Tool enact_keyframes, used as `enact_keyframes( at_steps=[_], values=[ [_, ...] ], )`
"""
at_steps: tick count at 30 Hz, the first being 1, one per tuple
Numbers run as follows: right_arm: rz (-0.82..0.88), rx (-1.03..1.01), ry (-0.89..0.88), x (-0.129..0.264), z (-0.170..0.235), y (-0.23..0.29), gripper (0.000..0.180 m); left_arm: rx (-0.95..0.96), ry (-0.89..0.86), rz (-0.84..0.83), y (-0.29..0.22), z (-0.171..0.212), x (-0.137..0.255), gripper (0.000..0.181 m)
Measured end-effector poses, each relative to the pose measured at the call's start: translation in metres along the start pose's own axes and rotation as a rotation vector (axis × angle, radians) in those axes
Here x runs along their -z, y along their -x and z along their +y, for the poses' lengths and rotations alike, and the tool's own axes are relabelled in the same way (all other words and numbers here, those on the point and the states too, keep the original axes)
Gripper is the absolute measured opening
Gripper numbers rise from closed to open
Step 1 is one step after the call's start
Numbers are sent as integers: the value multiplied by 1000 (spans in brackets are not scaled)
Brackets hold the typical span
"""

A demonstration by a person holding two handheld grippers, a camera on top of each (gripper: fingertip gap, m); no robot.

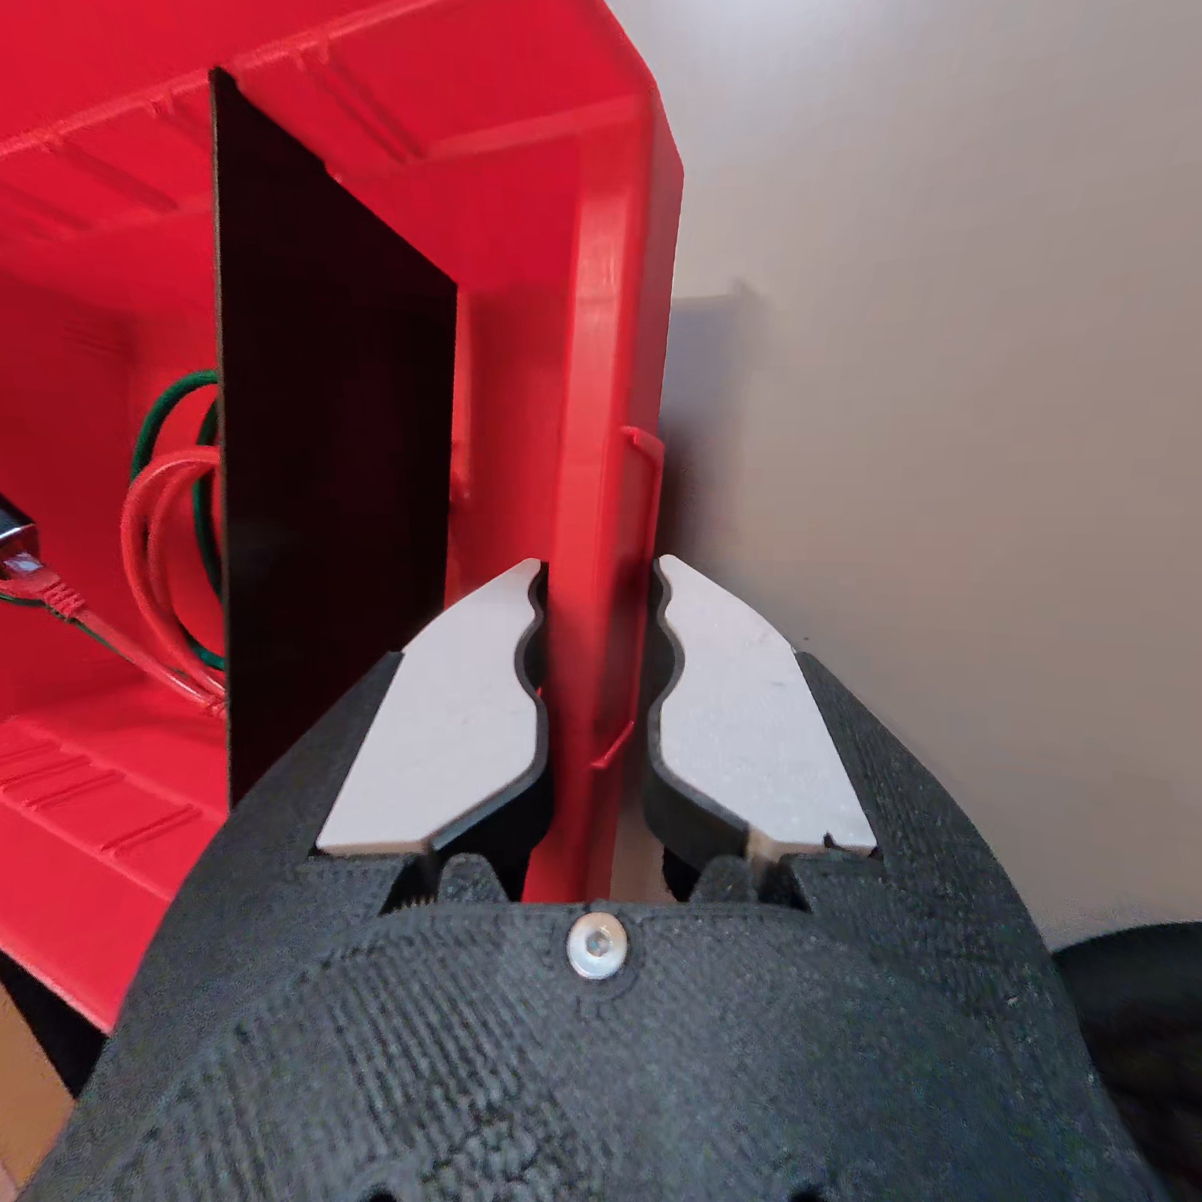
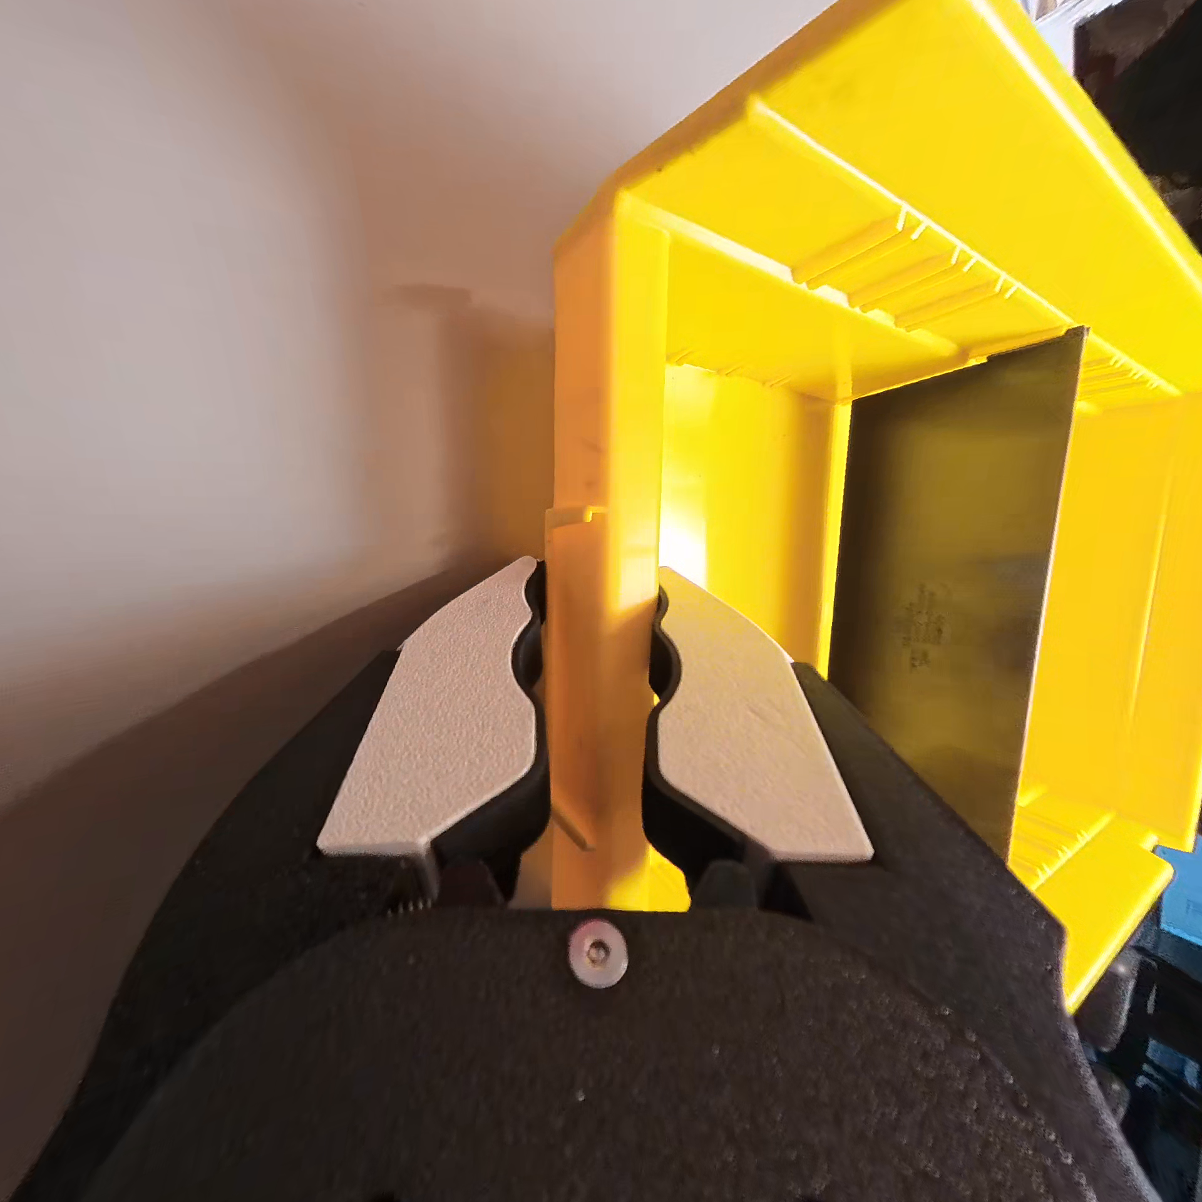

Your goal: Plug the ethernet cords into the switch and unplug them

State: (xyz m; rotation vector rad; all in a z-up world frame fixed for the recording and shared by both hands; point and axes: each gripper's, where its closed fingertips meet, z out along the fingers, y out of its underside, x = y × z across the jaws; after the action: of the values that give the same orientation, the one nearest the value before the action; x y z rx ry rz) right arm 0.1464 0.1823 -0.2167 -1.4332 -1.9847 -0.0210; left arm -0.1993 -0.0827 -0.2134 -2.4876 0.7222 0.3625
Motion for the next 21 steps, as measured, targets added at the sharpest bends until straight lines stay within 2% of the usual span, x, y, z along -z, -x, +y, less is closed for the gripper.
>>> enact_keyframes(
  at_steps=[1, 9, 16, 19, 21],
  values=[
    [0, 5, -1, -3, 0, -3, 29, 10, 3, 0, 4, 2, -1, 29],
    [41, -1, -17, -3, -2, -6, 30, -6, -18, -19, 10, 5, -2, 29],
    [153, -15, -129, 24, -36, -3, 36, 84, -89, -80, 23, 6, -4, 36],
    [142, -105, -252, 43, -60, 5, 36, 97, -114, -101, 25, -1, 11, 37],
    [50, -248, -411, 57, -84, 13, 34, 120, -211, -114, 32, -17, 32, 30]
  ],
)
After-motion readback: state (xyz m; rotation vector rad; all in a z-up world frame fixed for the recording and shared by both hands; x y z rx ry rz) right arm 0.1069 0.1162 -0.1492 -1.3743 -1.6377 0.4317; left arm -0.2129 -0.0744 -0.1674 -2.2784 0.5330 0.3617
